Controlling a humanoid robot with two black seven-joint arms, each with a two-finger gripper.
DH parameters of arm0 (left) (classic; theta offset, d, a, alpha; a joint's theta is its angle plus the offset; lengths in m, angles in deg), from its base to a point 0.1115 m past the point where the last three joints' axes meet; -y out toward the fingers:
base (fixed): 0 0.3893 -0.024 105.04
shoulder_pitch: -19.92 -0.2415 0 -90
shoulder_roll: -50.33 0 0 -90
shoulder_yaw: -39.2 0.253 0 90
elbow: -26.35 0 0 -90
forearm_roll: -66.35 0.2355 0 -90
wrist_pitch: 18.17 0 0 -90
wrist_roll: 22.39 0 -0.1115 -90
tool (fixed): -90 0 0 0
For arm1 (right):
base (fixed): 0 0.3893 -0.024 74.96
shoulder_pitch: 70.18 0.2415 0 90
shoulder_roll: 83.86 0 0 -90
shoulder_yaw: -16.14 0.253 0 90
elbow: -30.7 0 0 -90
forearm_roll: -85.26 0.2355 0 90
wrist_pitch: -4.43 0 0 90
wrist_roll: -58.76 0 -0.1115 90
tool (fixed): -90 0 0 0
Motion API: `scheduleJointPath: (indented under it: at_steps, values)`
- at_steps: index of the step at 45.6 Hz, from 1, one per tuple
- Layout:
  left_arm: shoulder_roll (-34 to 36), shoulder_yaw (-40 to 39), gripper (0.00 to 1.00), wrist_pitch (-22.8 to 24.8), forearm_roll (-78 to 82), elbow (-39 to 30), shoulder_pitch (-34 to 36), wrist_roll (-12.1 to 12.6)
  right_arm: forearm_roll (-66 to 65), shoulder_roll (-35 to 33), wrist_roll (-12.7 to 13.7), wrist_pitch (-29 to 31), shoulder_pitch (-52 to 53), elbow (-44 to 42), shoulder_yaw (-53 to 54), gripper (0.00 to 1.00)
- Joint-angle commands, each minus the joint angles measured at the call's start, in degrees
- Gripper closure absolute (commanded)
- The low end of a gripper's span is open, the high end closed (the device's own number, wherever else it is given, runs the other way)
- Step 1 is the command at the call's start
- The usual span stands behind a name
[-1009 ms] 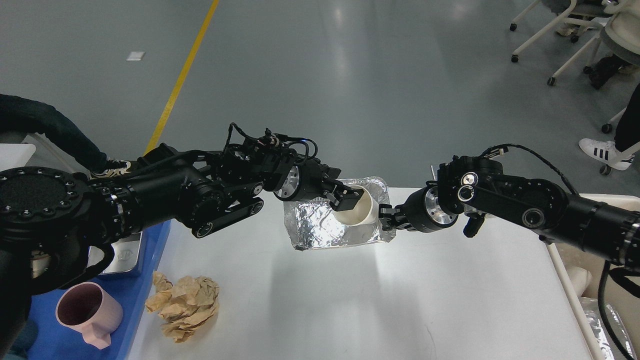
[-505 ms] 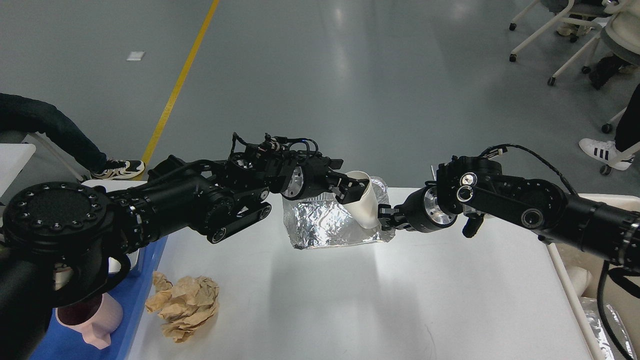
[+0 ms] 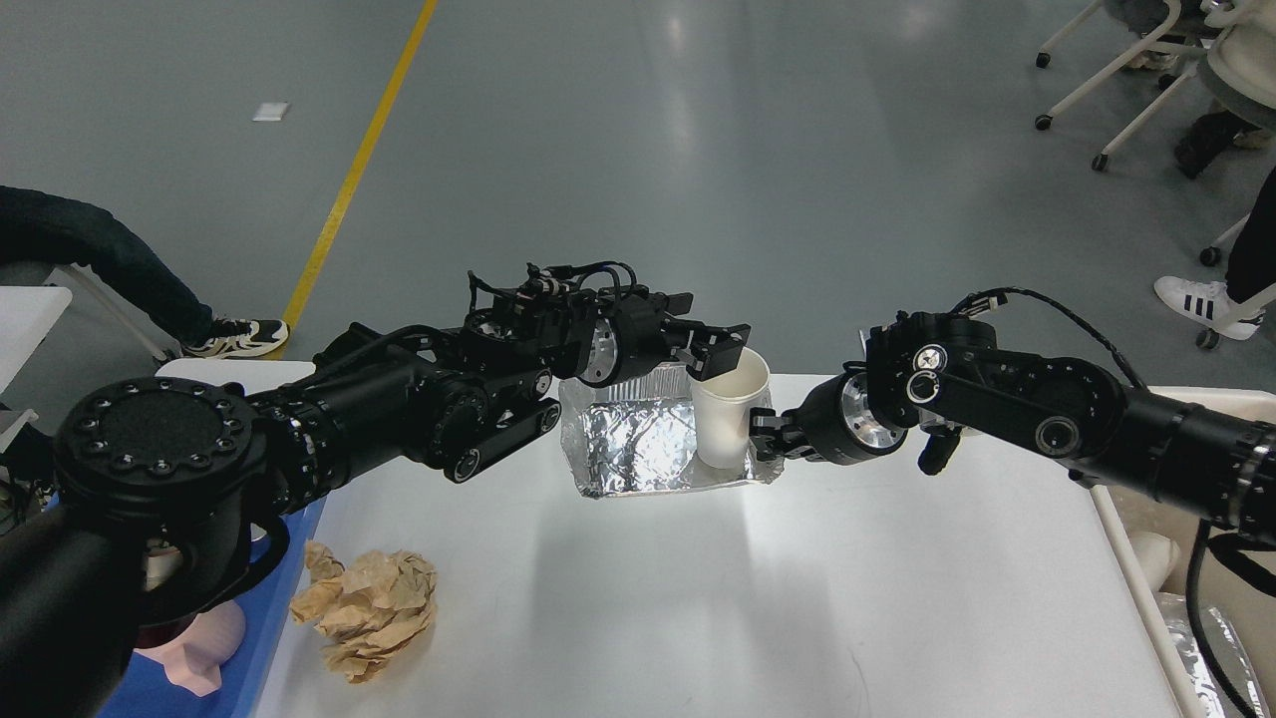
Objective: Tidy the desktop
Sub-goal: 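Lift the paper cup and set it into the held foil tray, then withdraw the left gripper and reach down to the crumpled tan paper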
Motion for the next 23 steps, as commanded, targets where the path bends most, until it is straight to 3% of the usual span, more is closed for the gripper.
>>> scheduleJointPath:
  at_steps: [1, 9, 16, 20, 23]
  values:
    - [-0.3, 0.3, 0.16, 0.8, -0.1, -0.1, 0.7, -0.2, 0.0, 0.0, 0.0, 0.0, 0.0, 0.0, -0.1, 1.0]
    - [1.5, 0.8, 0.07, 2.7, -0.1, -0.2, 1.1, -0.8, 0.0, -0.5, 0.0, 0.0, -0.1, 0.1, -0.1, 1.0]
    - [9.3, 0.1, 0.05, 4.4, 0.0, -1.7, 2.5, -0.9, 0.0, -0.7, 0.0, 0.0, -0.2, 0.0, -0.1, 1.0]
    - [15.1, -0.3, 0.04, 6.0, 0.0, -5.6, 3.4, -1.0, 0.0, -0.7, 0.0, 0.0, -0.3, 0.0, -0.1, 1.0]
    - [21.6, -0.6, 0.04, 6.3, 0.0, -12.2, 4.0, -0.9, 0.0, -0.7, 0.0, 0.0, -0.2, 0.0, -0.1, 1.0]
